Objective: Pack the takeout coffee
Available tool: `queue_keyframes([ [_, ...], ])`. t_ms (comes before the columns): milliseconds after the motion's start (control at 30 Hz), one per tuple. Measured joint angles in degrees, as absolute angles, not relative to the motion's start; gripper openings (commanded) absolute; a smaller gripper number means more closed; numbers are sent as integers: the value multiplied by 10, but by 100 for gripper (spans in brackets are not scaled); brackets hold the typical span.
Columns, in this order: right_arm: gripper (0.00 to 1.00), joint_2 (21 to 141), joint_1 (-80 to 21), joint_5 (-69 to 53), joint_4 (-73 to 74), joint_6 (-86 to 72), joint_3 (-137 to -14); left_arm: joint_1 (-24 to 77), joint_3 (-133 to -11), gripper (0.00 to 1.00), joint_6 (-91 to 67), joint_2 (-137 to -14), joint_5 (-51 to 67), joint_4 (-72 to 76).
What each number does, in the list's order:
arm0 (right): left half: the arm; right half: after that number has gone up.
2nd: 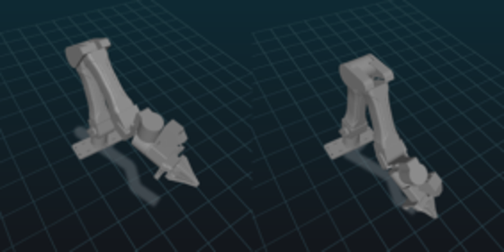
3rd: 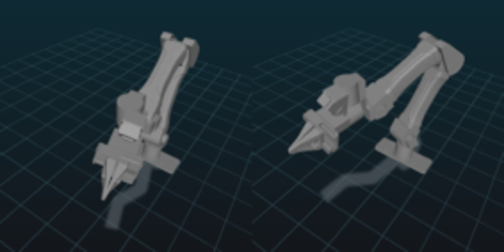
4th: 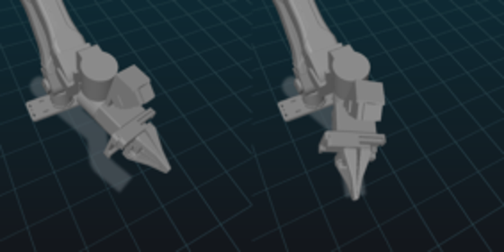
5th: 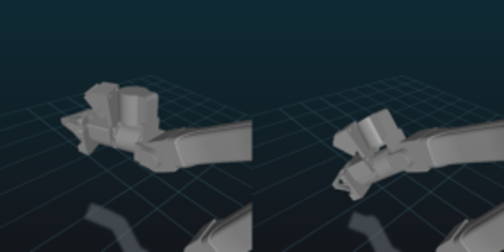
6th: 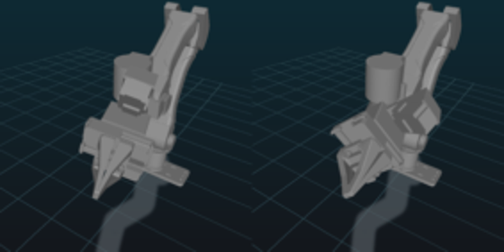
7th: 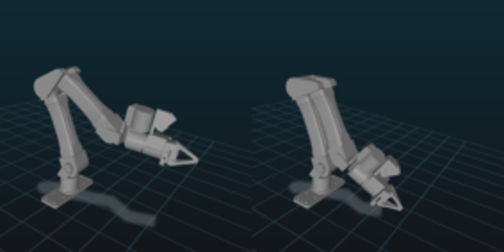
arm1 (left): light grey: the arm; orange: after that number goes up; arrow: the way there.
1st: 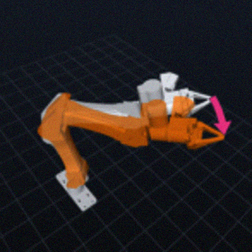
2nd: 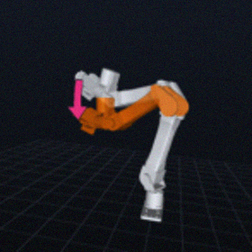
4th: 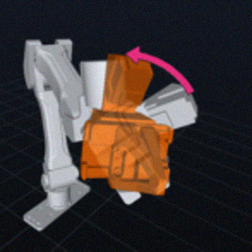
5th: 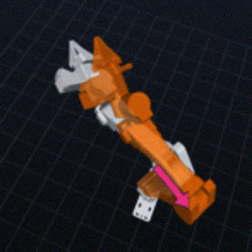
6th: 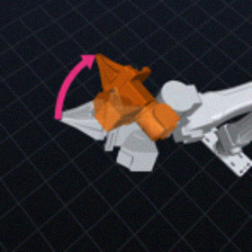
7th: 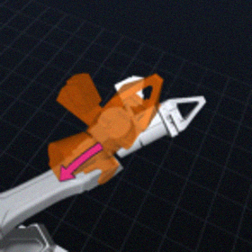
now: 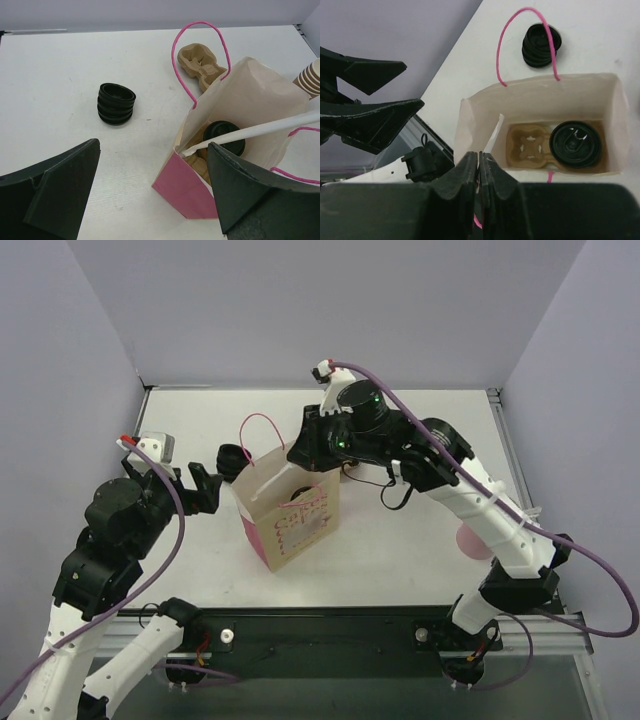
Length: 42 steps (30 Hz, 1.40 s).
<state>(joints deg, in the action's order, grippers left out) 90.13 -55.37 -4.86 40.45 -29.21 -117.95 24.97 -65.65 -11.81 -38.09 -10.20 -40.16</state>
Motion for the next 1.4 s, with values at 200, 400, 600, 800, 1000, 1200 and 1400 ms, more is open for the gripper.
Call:
queue_keyframes([
  [200,33,921,-524,-74,390,-328,-1125,250,-656,97,-118,-380,-102,-403],
  [400,66,895,-445,-47,393,-343,-1081,250,-659,97,-118,-384,-101,-402],
  [600,96,821,-425,48,435,-291,-1081,250,-660,97,-118,-392,-82,-394],
  [800,100,736,-425,91,451,-292,-1052,250,-663,97,-120,-393,-40,-369],
  [1000,100,681,-425,103,459,-348,-972,250,-672,97,-145,-395,16,-331],
  [1200,100,668,-425,113,455,-365,-910,250,-665,97,-183,-394,46,-311],
  [1400,100,628,-425,122,432,-373,-855,250,-639,97,-217,-393,62,-293],
])
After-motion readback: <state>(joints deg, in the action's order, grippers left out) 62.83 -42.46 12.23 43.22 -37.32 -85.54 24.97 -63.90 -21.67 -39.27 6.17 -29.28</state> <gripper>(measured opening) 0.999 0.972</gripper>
